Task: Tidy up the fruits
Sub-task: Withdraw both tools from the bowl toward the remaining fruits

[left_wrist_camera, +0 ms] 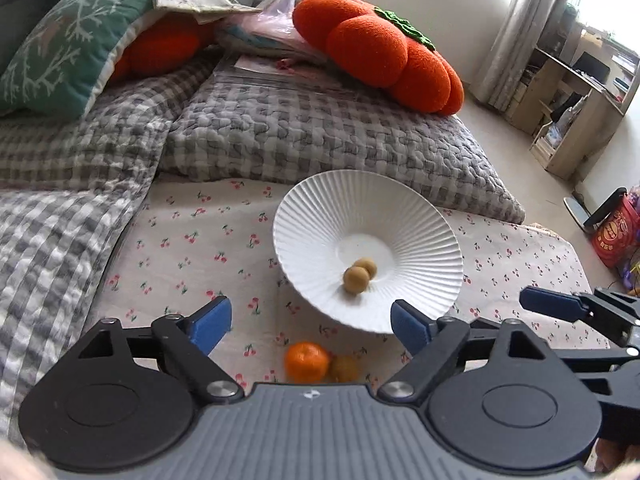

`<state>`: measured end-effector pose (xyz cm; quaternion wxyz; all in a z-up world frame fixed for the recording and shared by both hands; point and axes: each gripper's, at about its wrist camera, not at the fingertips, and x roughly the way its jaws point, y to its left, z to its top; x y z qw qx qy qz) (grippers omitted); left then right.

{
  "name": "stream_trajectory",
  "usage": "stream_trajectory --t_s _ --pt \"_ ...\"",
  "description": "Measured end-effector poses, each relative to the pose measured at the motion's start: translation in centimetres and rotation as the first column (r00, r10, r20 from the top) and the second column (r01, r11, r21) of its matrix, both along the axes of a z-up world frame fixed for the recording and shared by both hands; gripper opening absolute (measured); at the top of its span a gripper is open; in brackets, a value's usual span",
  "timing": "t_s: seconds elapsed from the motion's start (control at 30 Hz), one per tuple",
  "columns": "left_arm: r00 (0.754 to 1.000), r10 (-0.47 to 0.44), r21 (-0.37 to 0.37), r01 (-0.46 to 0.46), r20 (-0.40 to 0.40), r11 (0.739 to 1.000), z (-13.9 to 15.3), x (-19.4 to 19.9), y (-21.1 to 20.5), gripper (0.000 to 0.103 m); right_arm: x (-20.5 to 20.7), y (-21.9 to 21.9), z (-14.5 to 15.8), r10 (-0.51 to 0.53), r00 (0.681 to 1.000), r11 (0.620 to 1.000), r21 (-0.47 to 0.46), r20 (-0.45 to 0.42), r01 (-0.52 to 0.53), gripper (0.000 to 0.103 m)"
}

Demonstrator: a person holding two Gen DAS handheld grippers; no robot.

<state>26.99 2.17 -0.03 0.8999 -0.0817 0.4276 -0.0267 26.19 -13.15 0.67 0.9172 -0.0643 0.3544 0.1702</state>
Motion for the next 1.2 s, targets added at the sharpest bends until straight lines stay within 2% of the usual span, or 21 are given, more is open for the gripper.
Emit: stream_trajectory --t_s 0.13,0.23,0.27,0.3,0.4,0.47,0.57,0.6,0.73,0.87,0.97,1.1,1.2 --pt "0.999 0.003 -0.016 -0.004 -0.052 1.0 0.0 -0.9 -0.5 0.086 -1.6 0.0 0.2 -0.008 1.0 1.0 -0.019 -0.008 0.008 0.065" --pt "0.998 0.001 -0.002 -0.001 -0.064 1.0 0.7 -2.1 -0.4 0.086 -3.1 -0.5 1.2 -0.018 1.0 1.0 0.007 0.015 0.018 0.075" --pt "0.999 0.003 -0.011 -0.004 -0.051 1.0 1.0 -2.7 0.0 0.086 -3.5 -0.9 1.7 -0.034 0.999 0.999 0.015 0.03 0.033 0.081" --pt "0.999 0.014 -0.02 -0.015 -0.04 1.0 1.2 -3.3 0.6 0.086 -4.0 -1.4 2.2 -0.06 0.997 0.998 0.024 0.056 0.059 0.088" --pt "0.996 0.081 -0.062 -0.083 -0.029 0.995 0.8 -4.6 2.7 0.088 -4.8 -2.6 3.0 -0.119 0.987 0.993 0.037 0.111 0.115 0.096" --pt "0.992 0.112 -0.074 -0.116 -0.058 0.991 0.2 -5.1 3.8 0.088 -4.8 -2.7 2.9 -0.125 0.986 0.992 0.023 0.109 0.123 0.098" --pt "0.988 0.147 -0.082 -0.149 -0.036 0.985 0.4 -6.0 4.8 0.088 -4.9 -2.5 2.4 -0.119 0.99 0.993 0.01 0.077 0.118 0.1" --pt "0.988 0.148 -0.092 -0.151 -0.034 0.984 0.3 -6.3 5.0 0.088 -4.9 -2.3 2.2 -0.111 0.992 0.994 0.015 0.063 0.11 0.102" --pt "0.99 0.123 -0.106 -0.13 -0.066 0.986 -0.5 -6.6 4.9 0.088 -5.7 -1.8 1.5 -0.054 0.998 0.997 0.051 0.022 0.053 0.103" --pt "0.995 0.077 -0.061 -0.081 -0.064 0.995 -0.7 -6.8 4.4 0.088 -6.0 -1.0 1.4 -0.023 0.999 0.999 0.041 0.038 0.021 0.103" --pt "0.997 0.039 -0.002 -0.039 -0.071 0.999 -1.1 -6.8 3.8 0.088 -5.8 -0.1 0.5 0.006 1.0 1.0 0.017 -0.009 -0.006 0.102" --pt "0.994 0.007 0.023 -0.005 -0.109 1.0 -2.1 -6.6 3.2 0.088 -5.8 0.7 0.1 0.029 0.999 0.999 -0.042 -0.013 -0.029 0.102" --pt "0.993 -0.017 0.048 0.023 -0.118 0.999 -2.7 -6.3 3.2 0.088 -5.9 0.7 -0.1 0.024 0.999 0.998 -0.051 -0.023 -0.025 0.102"
